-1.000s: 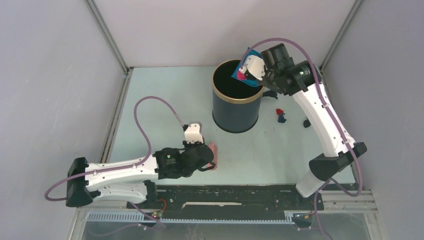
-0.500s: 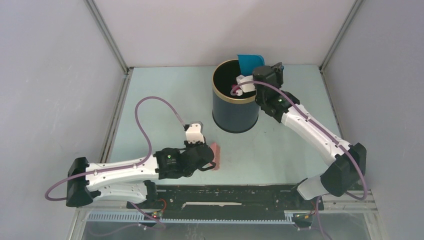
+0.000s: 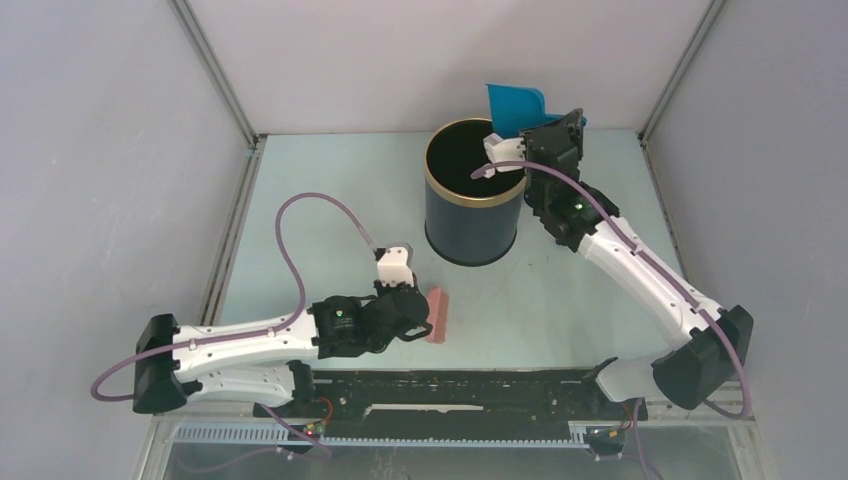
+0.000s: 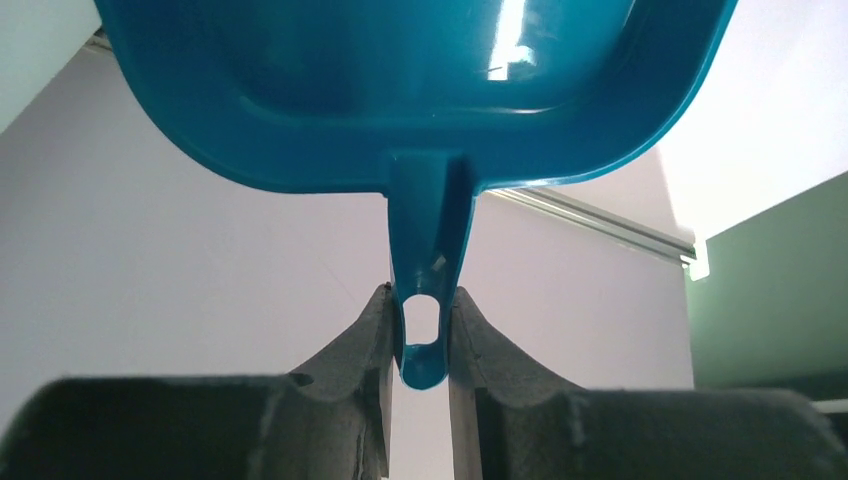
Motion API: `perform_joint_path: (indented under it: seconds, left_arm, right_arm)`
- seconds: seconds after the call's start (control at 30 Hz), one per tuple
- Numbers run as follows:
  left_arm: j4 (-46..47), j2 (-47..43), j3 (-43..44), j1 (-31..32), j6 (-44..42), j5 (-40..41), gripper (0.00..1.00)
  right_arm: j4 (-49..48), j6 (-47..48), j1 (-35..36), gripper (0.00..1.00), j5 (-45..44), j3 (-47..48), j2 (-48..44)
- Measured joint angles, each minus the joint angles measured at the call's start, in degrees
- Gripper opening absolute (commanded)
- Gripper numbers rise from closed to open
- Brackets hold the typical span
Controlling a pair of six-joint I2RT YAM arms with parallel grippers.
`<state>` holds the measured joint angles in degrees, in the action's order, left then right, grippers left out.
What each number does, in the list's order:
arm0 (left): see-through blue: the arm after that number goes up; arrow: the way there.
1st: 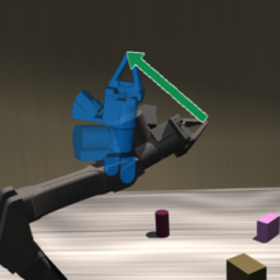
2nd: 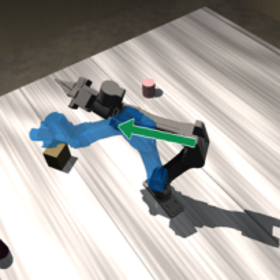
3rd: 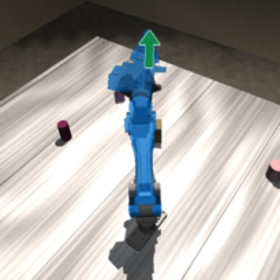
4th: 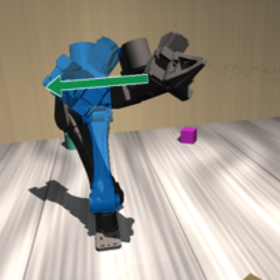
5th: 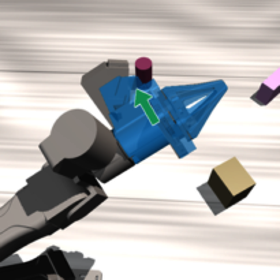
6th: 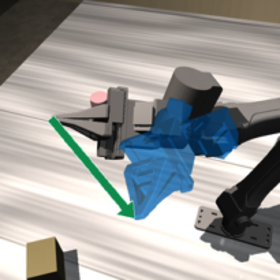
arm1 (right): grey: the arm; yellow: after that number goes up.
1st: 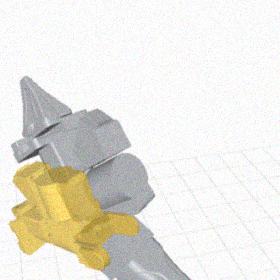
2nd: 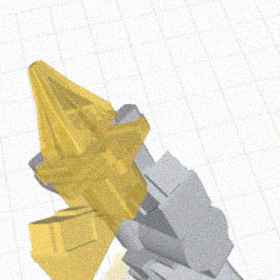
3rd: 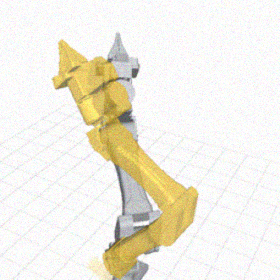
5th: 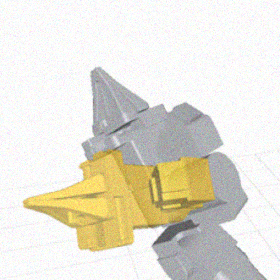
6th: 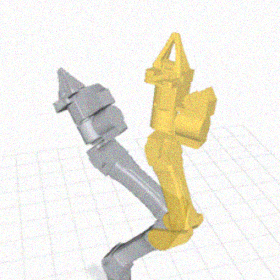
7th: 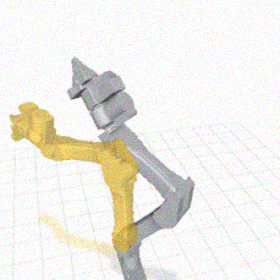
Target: Sweep away the paper scraps from the table
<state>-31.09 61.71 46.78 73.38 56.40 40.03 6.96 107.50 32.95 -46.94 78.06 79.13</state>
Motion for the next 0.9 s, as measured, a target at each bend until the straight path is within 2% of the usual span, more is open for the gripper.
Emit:
perform_joint_path:
  seconds: [0.1, 0.23, 0.3, 0.37, 0.43, 0.63, 0.77, 0.9]
  left_arm:
    - [2.27, 0.50, -0.11, 0.00, -2.16, -1.77, 0.00]
    - [5.92, 3.30, 0.44, 0.59, -6.45, -4.63, 0.00]
    - [6.78, 6.03, 2.64, 1.07, -9.46, -5.90, 0.00]
    - [7.39, 10.34, 7.04, 1.81, -13.75, -7.54, 0.00]
    - [8.02, 14.16, 10.62, 2.67, -17.46, -8.59, 0.00]
    - [7.87, 28.37, 25.09, 4.17, -28.20, -8.61, 0.00]
    - [7.45, 37.46, 35.93, 4.17, -34.18, -6.80, 0.00]
    - [8.87, 46.88, 48.70, 4.13, -41.31, -4.07, 0.00]
  right_arm:
    - [6.75, -6.97, -1.11, 0.00, 0.98, 2.16, -1.01]
    - [24.55, -24.76, -5.31, 0.00, 6.67, 12.76, -1.11]
    - [33.09, -35.54, -9.53, 0.00, 12.20, 18.47, -1.97]
    - [38.77, -44.37, -15.15, 0.00, 17.62, 19.93, -4.92]
    - [42.14, -50.47, -20.85, 0.00, 22.60, 17.62, -8.96]
    - [47.71, -60.41, -35.89, 0.00, 37.05, -0.63, -20.57]
    - [49.88, -62.90, -48.19, 0.00, 47.32, -6.12, -19.87]
    - [51.78, -62.55, -57.31, 0.00, 53.35, -7.96, -17.16]
